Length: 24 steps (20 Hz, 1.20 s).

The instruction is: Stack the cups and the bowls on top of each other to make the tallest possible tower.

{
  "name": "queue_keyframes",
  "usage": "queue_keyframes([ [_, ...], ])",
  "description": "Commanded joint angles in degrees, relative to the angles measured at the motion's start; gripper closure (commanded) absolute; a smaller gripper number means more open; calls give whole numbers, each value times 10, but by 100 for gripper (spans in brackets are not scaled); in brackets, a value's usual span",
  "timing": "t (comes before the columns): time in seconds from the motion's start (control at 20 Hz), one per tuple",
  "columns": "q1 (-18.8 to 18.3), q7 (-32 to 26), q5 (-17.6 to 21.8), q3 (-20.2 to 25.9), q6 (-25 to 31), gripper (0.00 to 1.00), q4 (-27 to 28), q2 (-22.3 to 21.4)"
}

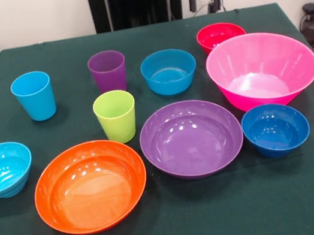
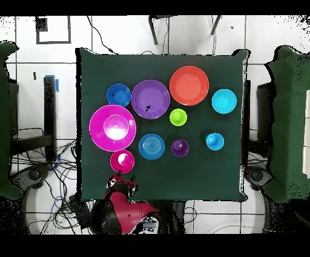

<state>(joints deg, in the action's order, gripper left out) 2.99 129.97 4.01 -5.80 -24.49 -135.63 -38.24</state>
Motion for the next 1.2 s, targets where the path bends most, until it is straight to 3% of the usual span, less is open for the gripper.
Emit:
queue_keyframes([
  [0.05, -15, 89, -30, 51, 112, 0, -10, -76],
  [0.35, -38, 97, -8, 66, 81, 0, 14, -40],
  [1.2, -2, 95, -47, 49, 43, 0, 63, 6],
])
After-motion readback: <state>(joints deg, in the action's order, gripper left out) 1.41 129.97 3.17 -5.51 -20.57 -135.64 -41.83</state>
